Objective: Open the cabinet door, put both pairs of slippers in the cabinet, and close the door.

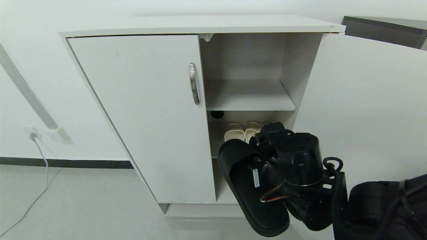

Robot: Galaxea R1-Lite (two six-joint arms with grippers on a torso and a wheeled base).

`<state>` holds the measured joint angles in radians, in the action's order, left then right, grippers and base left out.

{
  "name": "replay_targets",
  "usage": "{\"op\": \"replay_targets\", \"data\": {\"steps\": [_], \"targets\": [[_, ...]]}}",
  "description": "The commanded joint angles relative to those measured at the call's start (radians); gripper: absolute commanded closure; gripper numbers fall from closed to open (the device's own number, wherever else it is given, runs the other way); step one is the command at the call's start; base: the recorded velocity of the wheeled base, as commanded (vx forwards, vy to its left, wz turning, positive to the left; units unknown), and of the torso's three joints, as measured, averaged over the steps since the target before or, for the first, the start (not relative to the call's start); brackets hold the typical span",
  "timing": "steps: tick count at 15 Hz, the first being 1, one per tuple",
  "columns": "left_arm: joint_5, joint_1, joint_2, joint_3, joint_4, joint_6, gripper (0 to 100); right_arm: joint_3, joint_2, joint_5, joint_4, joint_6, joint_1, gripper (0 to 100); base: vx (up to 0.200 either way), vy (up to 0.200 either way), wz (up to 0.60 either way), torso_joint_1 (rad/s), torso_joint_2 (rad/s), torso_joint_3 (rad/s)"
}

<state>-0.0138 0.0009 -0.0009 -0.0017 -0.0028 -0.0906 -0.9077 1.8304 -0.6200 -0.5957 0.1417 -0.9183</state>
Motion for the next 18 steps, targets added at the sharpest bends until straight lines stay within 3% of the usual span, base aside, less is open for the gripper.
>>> {"op": "replay_targets", "data": {"steps": [1,4,9,18], "targets": [[-0.002,0.001,0.001,0.0,0.0,0.0,100,-0.151,0.009,-0.05,0.146,0.064,-0.001,100,0.0,0.0,0.0,0.0,0.0,0.0],[-0.002,0.001,0.001,0.0,0.0,-0.001,100,-0.405,0.009,-0.099,0.436,0.145,-0.02,100,0.0,0.0,0.0,0.0,0.0,0.0],[-0.002,0.001,0.001,0.0,0.0,-0.001,100,-0.62,0.098,-0.261,0.521,0.139,-0.024,100,0.0,0.0,0.0,0.0,0.0,0.0],[-0.002,0.001,0.001,0.0,0.0,-0.001,100,-0.629,0.115,-0.271,0.521,0.139,-0.01,100,0.0,0.0,0.0,0.0,0.0,0.0]]}}
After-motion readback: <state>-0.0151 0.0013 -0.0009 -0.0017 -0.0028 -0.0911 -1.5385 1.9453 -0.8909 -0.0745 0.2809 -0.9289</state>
